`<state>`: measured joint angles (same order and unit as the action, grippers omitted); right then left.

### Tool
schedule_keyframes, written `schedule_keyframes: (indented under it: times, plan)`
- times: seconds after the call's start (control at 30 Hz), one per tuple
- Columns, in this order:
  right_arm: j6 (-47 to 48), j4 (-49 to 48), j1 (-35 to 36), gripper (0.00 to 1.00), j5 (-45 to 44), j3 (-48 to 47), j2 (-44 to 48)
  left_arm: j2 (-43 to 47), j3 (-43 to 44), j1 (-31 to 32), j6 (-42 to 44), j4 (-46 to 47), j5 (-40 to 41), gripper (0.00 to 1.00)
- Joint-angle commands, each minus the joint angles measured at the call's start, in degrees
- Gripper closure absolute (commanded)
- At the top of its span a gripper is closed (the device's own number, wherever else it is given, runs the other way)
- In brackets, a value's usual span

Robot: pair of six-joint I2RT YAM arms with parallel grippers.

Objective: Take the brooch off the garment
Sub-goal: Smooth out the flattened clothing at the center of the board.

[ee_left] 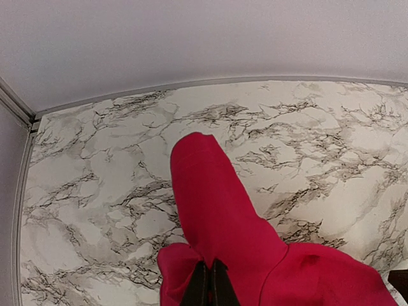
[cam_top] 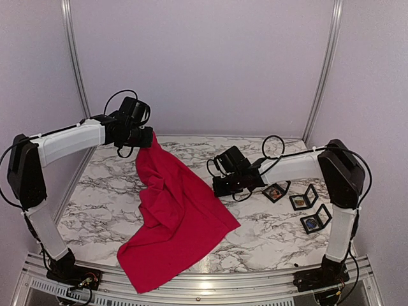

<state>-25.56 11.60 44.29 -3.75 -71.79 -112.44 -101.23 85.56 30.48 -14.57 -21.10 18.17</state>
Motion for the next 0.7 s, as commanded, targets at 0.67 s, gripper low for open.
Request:
schedule_keyframes:
  times: [0.67]
  plan:
    - [-1.7, -3.7, 2.4, 1.00, 7.3, -1.4, -0.3, -34.2, 35.8, -3.0, 1.7, 0.3, -19.4, 0.97]
